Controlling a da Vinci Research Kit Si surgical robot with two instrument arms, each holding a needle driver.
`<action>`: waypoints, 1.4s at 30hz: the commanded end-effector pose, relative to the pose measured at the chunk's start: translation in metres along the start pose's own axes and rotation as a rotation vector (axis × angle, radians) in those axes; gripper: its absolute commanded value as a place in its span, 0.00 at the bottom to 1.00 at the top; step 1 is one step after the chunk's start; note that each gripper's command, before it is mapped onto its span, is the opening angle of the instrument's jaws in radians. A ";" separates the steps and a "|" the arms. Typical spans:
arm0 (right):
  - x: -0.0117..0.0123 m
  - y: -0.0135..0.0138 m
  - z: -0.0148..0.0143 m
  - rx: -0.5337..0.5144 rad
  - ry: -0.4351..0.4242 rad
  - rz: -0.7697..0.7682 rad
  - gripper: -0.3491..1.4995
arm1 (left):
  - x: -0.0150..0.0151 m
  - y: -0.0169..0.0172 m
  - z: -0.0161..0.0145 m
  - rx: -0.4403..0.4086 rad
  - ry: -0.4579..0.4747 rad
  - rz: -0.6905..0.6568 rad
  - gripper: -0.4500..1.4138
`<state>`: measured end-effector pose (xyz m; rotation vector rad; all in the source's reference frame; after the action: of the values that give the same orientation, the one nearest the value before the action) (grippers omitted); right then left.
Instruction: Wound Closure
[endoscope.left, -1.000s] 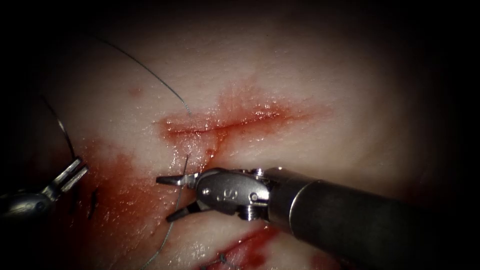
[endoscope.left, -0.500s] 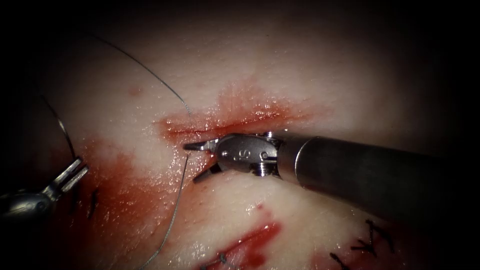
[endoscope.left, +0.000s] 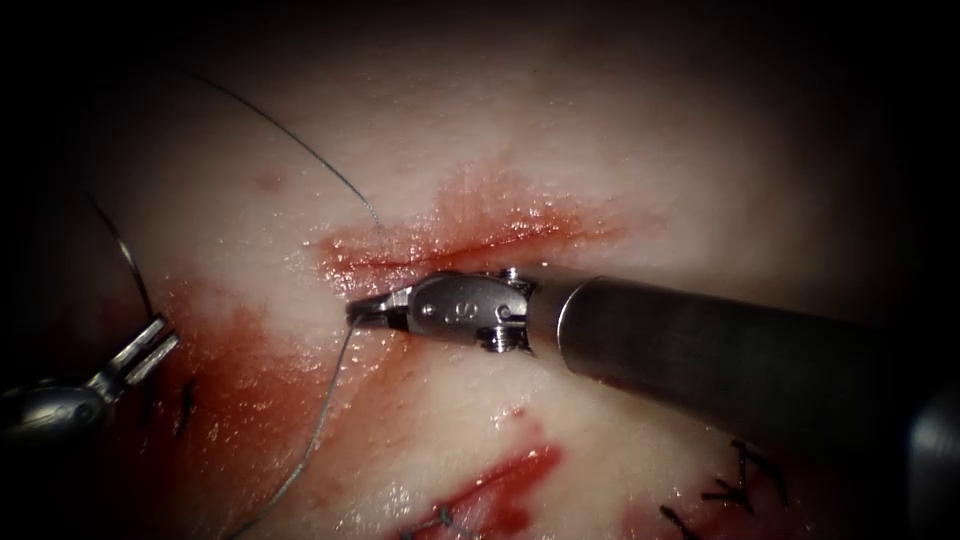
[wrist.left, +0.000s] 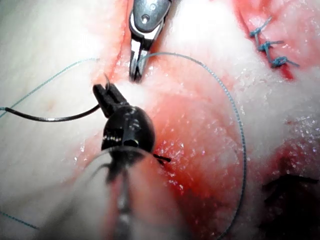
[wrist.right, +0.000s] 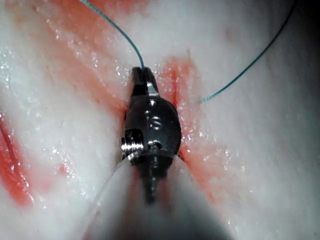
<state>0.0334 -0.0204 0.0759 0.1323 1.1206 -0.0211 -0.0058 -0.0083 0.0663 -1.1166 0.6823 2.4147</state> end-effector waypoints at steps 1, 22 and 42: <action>0.0001 0.0004 0.0002 0.004 0.006 -0.005 0.00 | -0.0001 0.0000 0.0009 0.001 0.002 0.001 0.00; 0.0105 -0.0156 -0.0049 0.148 0.004 -0.060 0.00 | -0.0009 -0.0027 0.0039 -0.015 -0.008 -0.002 0.00; 0.0155 -0.0171 -0.0045 0.265 0.066 0.000 0.58 | -0.0013 -0.0043 0.0044 -0.025 -0.015 0.012 0.00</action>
<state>0.0339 -0.0367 0.0578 0.3601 1.1772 -0.1536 -0.0048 -0.0031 0.0682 -1.1054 0.6525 2.4462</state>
